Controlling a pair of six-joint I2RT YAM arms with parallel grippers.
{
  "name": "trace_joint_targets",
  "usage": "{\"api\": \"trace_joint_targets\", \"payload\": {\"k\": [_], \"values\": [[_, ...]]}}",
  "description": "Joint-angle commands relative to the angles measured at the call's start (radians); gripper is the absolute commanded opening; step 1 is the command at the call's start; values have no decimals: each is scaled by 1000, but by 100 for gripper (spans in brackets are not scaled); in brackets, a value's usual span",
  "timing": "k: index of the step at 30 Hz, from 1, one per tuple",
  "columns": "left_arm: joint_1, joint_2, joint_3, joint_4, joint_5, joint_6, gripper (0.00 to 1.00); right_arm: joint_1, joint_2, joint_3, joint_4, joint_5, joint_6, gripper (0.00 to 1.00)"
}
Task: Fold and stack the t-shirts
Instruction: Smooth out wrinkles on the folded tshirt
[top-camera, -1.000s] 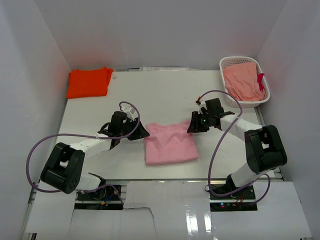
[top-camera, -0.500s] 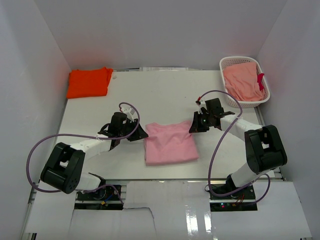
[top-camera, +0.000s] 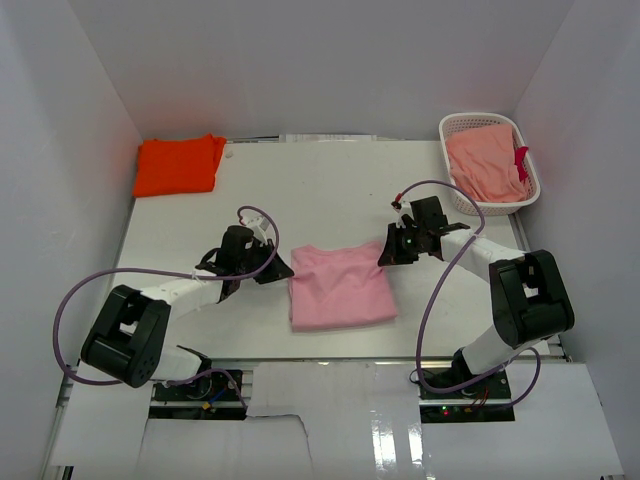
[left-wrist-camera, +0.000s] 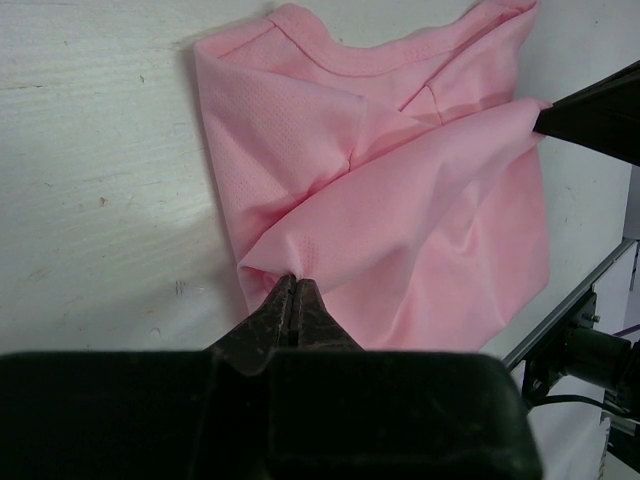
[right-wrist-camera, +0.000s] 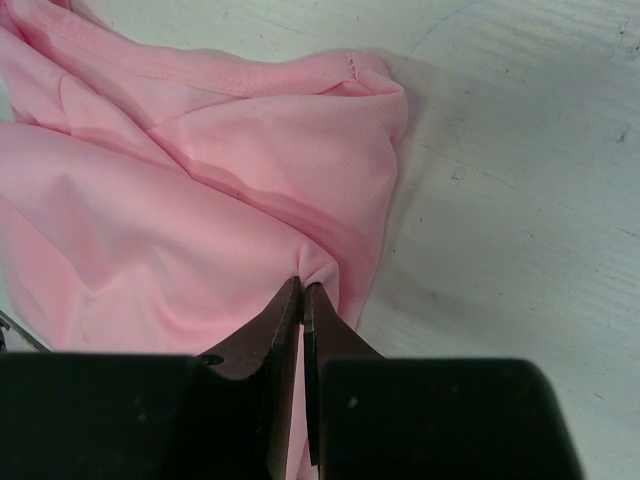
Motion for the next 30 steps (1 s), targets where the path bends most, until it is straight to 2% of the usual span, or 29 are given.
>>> {"api": "trace_joint_targets", "payload": {"k": [1, 8, 18, 30], "values": [[6, -5, -8, 26, 23, 3, 0, -5, -18, 36, 12, -20, -1, 8], [9, -31, 13, 12, 37, 2, 0, -5, -57, 34, -13, -26, 0, 8], [9, -169, 81, -99, 40, -12, 0, -5, -189, 28, -79, -44, 8, 8], [19, -146, 153, -151, 40, -10, 0, -5, -163, 145, -128, -32, -4, 8]]}}
